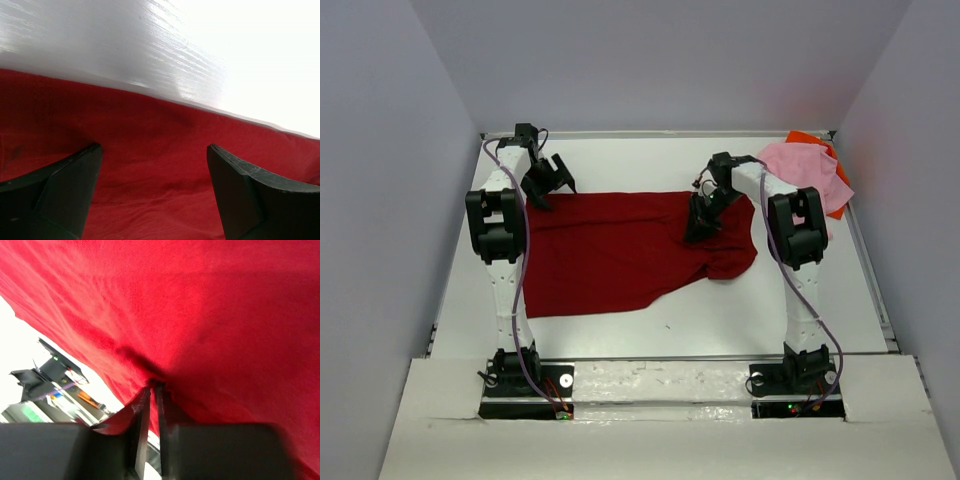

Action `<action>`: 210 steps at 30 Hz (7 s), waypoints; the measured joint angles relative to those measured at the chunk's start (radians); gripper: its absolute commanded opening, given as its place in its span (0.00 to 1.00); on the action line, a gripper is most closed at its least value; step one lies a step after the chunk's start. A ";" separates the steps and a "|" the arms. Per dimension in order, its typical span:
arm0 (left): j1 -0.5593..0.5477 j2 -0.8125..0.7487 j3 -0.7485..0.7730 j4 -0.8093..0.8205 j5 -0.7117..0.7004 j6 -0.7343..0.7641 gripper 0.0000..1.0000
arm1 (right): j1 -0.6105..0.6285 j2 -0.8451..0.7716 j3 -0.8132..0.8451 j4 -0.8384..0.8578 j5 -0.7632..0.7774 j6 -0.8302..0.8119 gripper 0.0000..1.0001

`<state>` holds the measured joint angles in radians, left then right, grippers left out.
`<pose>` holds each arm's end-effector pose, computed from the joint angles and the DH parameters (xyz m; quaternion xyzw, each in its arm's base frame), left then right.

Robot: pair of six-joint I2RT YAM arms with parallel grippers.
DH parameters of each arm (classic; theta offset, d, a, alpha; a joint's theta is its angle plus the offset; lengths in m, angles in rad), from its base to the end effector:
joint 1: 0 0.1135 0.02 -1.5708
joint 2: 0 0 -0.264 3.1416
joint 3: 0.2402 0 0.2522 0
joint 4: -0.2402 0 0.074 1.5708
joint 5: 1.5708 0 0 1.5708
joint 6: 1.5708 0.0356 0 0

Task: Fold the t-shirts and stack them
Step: Fold the flattened tshirt in 1/3 of the way, then grap the side of the flattened tshirt closest away from the robot with both arms

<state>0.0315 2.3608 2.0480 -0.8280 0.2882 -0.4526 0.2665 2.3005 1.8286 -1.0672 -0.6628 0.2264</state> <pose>0.5042 0.0058 0.1827 -0.2020 0.9460 -0.1813 0.1772 0.4232 0.1382 0.1504 0.0241 -0.9452 -0.3191 0.0648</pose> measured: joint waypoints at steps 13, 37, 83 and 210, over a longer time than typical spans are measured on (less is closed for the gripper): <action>-0.002 0.000 0.000 0.000 0.000 0.001 0.96 | 0.010 -0.004 0.082 -0.024 0.063 0.014 0.97; -0.345 -0.351 -0.326 0.429 0.430 -0.168 0.98 | 0.010 -0.953 -0.633 0.130 0.191 0.364 0.89; -0.475 0.180 0.137 0.350 0.463 -0.207 0.99 | 0.013 -0.841 -0.937 0.497 0.386 0.599 0.75; -0.298 0.209 0.191 0.340 0.463 -0.180 0.99 | -0.156 -0.448 -0.670 0.544 0.372 0.367 0.00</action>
<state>-0.2661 2.5702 2.2391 -0.4885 0.7509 -0.6327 0.1108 1.8526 1.1587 -0.5236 -0.2909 0.5938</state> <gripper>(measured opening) 0.989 0.041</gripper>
